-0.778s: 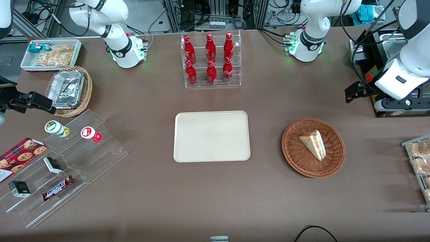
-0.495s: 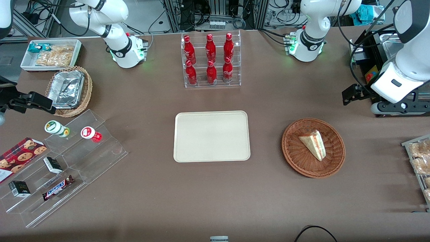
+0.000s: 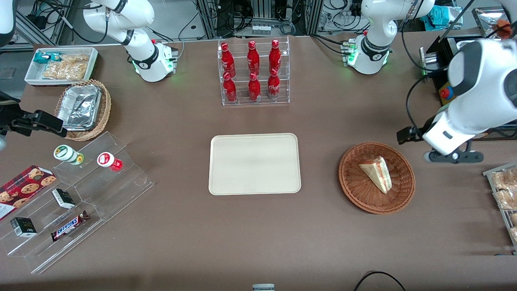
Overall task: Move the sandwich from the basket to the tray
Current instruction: 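Lower the open left gripper over the wrapped sandwich in the basket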
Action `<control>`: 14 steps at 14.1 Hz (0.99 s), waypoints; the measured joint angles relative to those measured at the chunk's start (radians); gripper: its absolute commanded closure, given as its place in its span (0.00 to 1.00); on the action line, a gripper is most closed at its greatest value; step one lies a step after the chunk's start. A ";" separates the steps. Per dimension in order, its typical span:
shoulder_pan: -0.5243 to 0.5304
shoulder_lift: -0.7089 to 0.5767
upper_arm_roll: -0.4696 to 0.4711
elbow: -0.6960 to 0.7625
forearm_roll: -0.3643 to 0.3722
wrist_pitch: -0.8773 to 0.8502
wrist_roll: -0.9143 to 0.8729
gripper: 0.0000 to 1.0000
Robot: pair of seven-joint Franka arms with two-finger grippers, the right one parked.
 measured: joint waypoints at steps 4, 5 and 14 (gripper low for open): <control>0.001 0.015 0.002 -0.206 0.000 0.285 -0.064 0.00; 0.001 0.015 0.002 -0.249 0.000 0.350 -0.111 0.00; -0.013 0.083 -0.002 -0.385 0.000 0.648 -0.640 0.00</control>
